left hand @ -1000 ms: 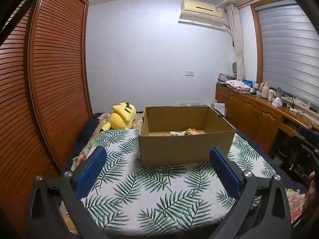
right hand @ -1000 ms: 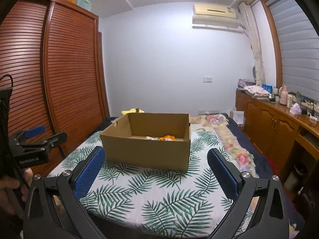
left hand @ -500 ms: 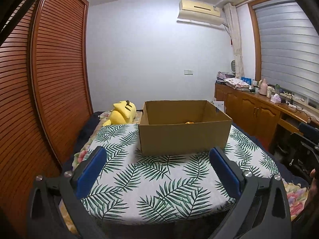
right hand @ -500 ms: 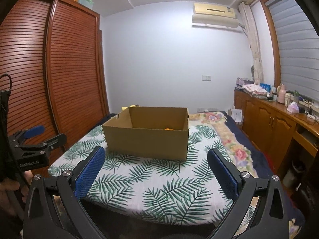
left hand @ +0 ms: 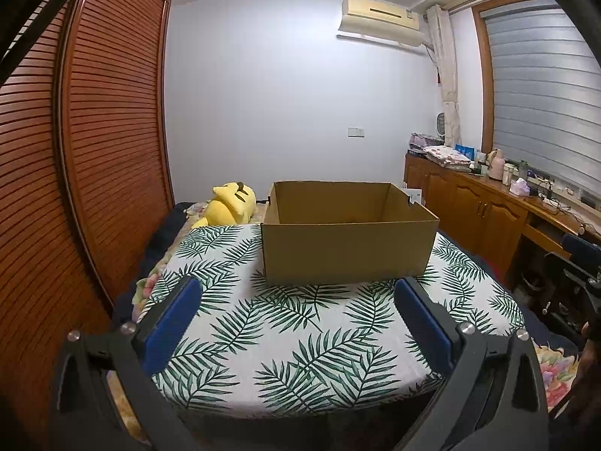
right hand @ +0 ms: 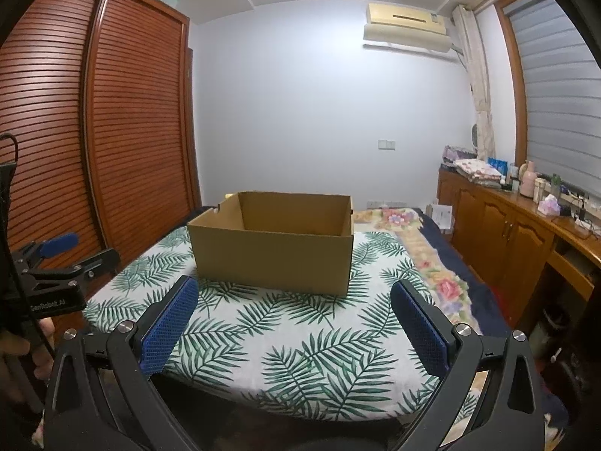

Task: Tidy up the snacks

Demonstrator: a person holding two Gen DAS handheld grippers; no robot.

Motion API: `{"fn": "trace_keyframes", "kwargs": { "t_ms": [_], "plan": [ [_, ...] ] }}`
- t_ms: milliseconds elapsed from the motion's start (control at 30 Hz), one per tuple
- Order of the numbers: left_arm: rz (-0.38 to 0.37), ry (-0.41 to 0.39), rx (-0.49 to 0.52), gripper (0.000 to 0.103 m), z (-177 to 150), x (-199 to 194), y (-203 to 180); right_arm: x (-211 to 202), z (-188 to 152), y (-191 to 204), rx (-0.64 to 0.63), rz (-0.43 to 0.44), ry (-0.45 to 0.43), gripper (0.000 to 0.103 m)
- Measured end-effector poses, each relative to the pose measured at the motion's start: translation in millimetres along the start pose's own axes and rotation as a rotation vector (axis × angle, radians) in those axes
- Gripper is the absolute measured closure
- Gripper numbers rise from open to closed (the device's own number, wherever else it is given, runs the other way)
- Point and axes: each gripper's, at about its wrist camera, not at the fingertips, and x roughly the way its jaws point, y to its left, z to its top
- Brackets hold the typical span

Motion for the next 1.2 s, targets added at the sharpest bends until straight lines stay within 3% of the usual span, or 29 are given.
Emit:
{"fn": "trace_keyframes", "kwargs": {
  "t_ms": [1200],
  "plan": [
    [0.011, -0.006, 0.016, 0.0, -1.5, 0.3, 0.4, -2.0, -0.8, -1.4, 0.009, -0.003, -0.001, 0.0]
  ]
}}
